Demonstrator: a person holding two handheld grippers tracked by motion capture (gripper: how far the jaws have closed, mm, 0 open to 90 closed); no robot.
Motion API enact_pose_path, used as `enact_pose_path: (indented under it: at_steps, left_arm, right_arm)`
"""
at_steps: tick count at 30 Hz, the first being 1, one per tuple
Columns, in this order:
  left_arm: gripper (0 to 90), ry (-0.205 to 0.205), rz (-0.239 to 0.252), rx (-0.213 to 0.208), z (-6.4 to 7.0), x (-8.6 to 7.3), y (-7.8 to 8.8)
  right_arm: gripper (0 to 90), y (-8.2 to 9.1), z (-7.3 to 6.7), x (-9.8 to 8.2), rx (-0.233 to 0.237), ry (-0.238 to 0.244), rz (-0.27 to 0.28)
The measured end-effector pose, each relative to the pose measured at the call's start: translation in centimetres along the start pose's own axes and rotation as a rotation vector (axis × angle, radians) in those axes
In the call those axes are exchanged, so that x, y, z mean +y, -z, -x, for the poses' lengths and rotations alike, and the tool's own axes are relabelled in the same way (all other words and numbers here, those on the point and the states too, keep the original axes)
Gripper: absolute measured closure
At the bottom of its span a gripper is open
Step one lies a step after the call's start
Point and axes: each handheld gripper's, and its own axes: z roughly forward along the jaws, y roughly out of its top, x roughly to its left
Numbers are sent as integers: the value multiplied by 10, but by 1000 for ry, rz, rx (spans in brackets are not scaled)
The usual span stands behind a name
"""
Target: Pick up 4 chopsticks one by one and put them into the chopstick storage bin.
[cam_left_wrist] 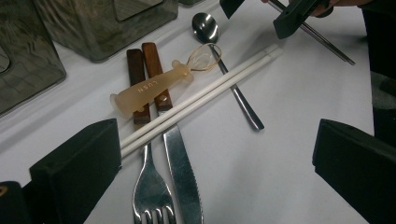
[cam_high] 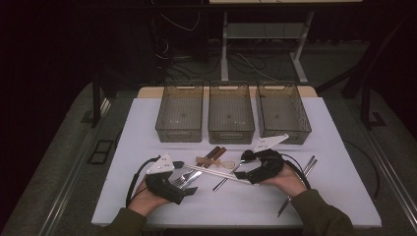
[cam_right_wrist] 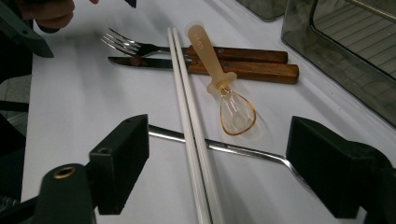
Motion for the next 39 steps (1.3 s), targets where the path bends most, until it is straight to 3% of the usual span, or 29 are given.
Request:
enact_pose_path:
  at_steps: [3, 6, 13, 23, 39]
  left_arm:
    - [0, 0, 3, 0, 0, 0, 0]
    - [1, 0, 3, -2, 0, 0, 0]
    - [6, 1, 2, -4, 0, 0, 0]
    - [8, 3, 0, -1, 0, 0, 1]
    - [8, 2, 0, -3, 0, -1, 0]
  right_arm:
    - [263, 0, 0, 0, -1, 5, -6]
    - [386, 1, -1, 0, 7, 21, -10]
    - [578, 1, -1, 0, 25, 28, -20]
    - [698, -6, 5, 5, 37, 66, -74]
    - [802, -12, 2, 3, 46, 108, -140]
